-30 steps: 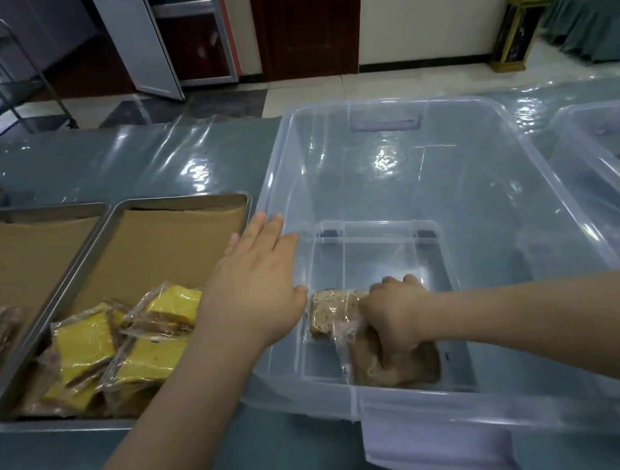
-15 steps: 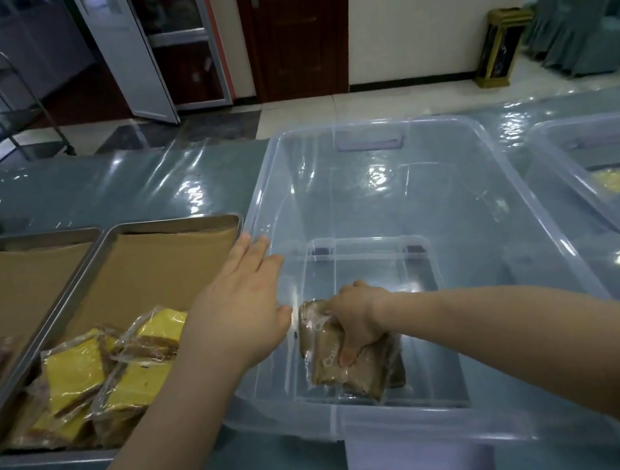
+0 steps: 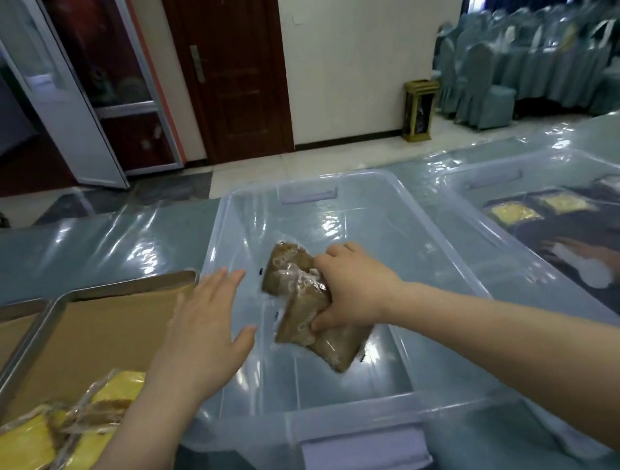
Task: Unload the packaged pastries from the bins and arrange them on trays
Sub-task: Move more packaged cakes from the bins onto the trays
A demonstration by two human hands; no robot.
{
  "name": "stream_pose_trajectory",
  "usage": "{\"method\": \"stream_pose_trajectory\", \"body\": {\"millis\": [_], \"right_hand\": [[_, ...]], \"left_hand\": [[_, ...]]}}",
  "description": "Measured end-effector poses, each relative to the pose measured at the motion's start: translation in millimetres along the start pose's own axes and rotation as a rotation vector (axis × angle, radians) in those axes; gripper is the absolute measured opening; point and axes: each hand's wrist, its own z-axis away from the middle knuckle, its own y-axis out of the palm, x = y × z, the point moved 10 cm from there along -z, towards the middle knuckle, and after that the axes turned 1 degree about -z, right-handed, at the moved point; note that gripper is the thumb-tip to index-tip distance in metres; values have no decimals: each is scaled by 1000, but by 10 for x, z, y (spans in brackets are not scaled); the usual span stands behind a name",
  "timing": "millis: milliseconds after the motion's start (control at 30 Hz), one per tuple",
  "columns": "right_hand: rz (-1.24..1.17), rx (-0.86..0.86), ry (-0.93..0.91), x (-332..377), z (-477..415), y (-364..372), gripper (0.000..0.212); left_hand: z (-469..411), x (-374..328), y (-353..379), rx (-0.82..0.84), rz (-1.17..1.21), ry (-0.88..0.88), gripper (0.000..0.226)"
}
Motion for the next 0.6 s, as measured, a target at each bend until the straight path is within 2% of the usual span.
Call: {"method": "stream_pose_trajectory", "body": {"millis": [167,333,500,600], "right_hand": [[-182,-215,10,93,195,-343,69],[-279,-426,-4,407,323,-803,66],[-343,-522,-97,1231,275,-1045,61],[-370,-567,-140,1829,235,-1019,57]], "left_hand": [[173,-168,-311,-218,127,106,63],[323,-45,-643,-324,519,111,49],[675,492,-1068,-441,702,26,53],[998,942,-1248,-441,774,-11,55]]}}
